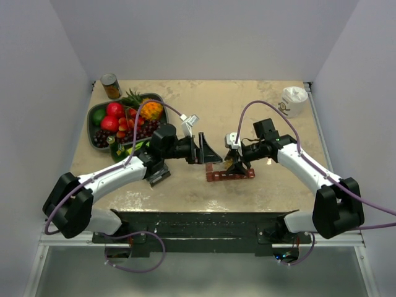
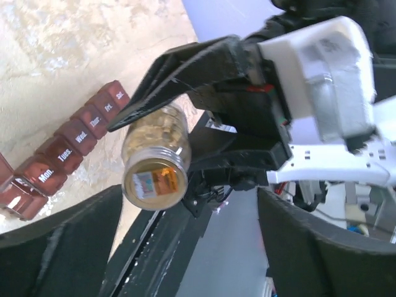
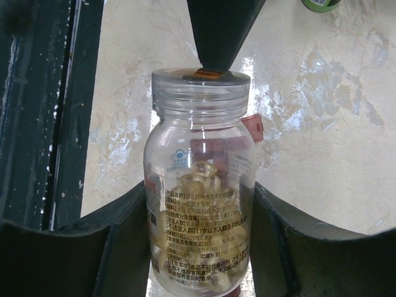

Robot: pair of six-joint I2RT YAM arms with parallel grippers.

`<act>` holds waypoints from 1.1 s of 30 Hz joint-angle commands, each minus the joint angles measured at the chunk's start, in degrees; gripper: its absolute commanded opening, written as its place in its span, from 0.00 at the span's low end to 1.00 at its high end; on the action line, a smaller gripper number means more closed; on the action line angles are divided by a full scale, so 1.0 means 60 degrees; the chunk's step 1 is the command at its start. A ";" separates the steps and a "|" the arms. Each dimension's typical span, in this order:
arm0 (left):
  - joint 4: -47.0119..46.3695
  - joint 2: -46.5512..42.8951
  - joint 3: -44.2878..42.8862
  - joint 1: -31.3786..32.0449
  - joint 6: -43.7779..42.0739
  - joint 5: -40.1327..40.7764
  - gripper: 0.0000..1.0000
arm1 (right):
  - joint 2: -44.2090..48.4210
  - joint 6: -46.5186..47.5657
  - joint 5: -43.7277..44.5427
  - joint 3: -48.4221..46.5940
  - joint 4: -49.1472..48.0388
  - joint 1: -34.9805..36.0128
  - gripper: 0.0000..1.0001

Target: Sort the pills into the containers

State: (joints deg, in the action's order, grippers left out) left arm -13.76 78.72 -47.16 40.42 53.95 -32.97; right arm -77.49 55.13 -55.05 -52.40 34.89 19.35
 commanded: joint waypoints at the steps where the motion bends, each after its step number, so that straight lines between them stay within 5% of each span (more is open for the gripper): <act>1: -0.0300 -0.1017 -0.0037 -0.0438 -0.1473 -0.1008 0.99 | 0.0157 0.0054 -0.0084 -0.0304 -0.0220 -0.0032 0.00; 8: 0.3767 -0.2132 -0.0651 -0.0585 -0.7925 0.0219 0.99 | 0.0172 0.0083 -0.0113 -0.0319 -0.0191 -0.0033 0.00; 13: 0.2054 -0.4032 0.0576 -0.0556 -1.1080 0.0604 0.99 | 0.0157 0.0200 -0.0200 -0.0334 -0.0088 -0.0047 0.00; 19: -0.1774 -0.5195 0.2804 -0.0541 -1.2593 0.0046 0.99 | 0.0201 0.0288 -0.0259 -0.0319 -0.0015 -0.0047 0.00; 33: -0.0432 -0.3233 0.1561 -0.0483 -1.4412 -0.1140 0.99 | 0.0201 0.0377 -0.0274 -0.0304 0.0029 -0.0032 0.00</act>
State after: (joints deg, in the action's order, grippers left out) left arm -14.44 57.87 -34.72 37.21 -27.83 -35.62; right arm -77.49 56.29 -54.98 -52.40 35.14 19.38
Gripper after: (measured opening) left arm 0.992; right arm 0.556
